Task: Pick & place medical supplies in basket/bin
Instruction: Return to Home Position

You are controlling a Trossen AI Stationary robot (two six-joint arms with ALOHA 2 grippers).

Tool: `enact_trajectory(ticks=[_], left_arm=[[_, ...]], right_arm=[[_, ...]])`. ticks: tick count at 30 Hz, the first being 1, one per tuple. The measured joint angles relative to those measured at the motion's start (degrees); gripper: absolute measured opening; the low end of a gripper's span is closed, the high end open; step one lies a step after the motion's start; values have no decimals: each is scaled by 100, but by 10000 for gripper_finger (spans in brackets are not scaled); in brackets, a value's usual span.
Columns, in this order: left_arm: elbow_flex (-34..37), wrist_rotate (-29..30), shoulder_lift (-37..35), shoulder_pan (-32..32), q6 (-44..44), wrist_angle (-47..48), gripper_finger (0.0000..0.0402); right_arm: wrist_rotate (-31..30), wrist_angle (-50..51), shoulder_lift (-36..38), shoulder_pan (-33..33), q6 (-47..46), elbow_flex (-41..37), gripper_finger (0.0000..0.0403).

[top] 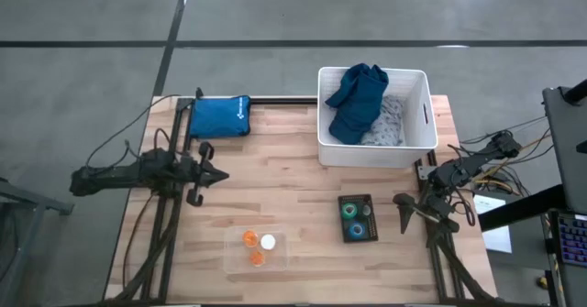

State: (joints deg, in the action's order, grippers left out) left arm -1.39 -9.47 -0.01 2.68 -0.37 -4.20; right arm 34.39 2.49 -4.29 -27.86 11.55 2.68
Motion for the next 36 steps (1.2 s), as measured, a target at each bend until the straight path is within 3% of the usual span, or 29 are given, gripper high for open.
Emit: enact_trajectory(ticks=[8,36], left_arm=[[-14,359,13,2,10,602,12],[-15,390,26,2,8,617,12]], right_arm=[[0,3,0,0,0,0,384],[0,1,-2,0,0,0,384]])
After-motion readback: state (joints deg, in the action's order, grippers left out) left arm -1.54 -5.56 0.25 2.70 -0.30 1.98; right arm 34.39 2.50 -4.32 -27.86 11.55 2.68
